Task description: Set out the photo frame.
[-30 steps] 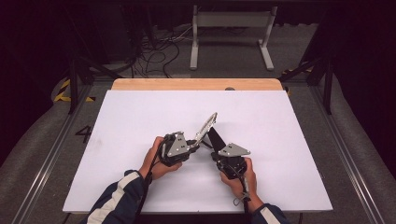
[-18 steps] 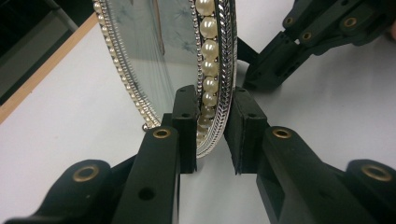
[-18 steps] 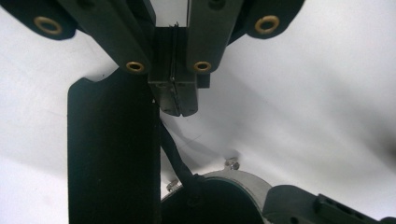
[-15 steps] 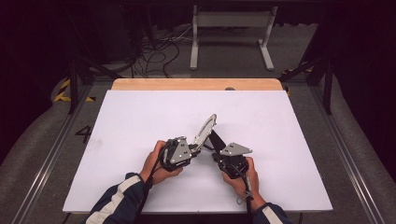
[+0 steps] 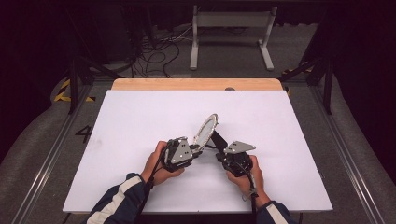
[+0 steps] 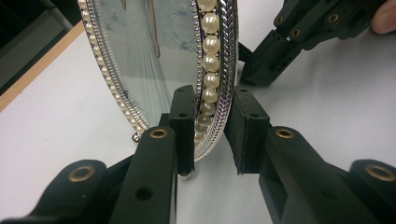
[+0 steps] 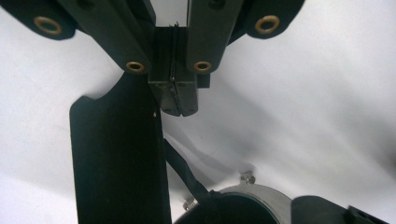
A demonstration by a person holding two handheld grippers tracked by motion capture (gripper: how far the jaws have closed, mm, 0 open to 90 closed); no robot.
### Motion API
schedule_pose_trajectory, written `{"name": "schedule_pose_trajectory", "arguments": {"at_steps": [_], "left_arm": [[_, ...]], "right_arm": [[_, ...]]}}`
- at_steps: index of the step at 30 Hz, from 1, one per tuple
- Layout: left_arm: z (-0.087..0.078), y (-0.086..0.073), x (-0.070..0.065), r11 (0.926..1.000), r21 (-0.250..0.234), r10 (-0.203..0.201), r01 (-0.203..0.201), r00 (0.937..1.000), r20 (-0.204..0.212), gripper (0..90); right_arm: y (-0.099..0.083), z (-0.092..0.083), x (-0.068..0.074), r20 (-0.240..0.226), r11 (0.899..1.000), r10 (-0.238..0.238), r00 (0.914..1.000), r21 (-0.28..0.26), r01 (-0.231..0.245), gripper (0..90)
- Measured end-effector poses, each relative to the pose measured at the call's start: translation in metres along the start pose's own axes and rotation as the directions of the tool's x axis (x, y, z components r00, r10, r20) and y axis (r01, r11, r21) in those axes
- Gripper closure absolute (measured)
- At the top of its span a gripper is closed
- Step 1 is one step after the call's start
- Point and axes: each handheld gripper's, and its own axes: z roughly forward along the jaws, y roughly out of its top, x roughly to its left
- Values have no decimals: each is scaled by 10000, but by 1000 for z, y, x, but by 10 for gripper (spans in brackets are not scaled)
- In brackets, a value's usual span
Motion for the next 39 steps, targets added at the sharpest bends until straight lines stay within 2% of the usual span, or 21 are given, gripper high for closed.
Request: {"name": "schedule_pose_trajectory", "arguments": {"at_steps": [16, 26, 31, 39], "left_arm": [[6, 4, -6, 9993, -184, -310, 317, 9989, 354, 712], [12, 10, -11, 9992, -322, -235, 249, 9988, 440, 708], [14, 10, -11, 9991, -353, -225, 238, 9990, 385, 710], [13, 8, -8, 9978, -509, -393, 428, 9970, 673, 712]], "right_arm": [[-3, 3, -13, 112, 9993, 323, 9994, 188, -325, 900], [-4, 4, -24, 213, 9984, 555, 9982, 115, -557, 900], [-4, 4, -28, 211, 9986, 527, 9984, 55, -529, 900], [-4, 4, -29, 293, 9988, 489, 9984, 63, -491, 900]]}}
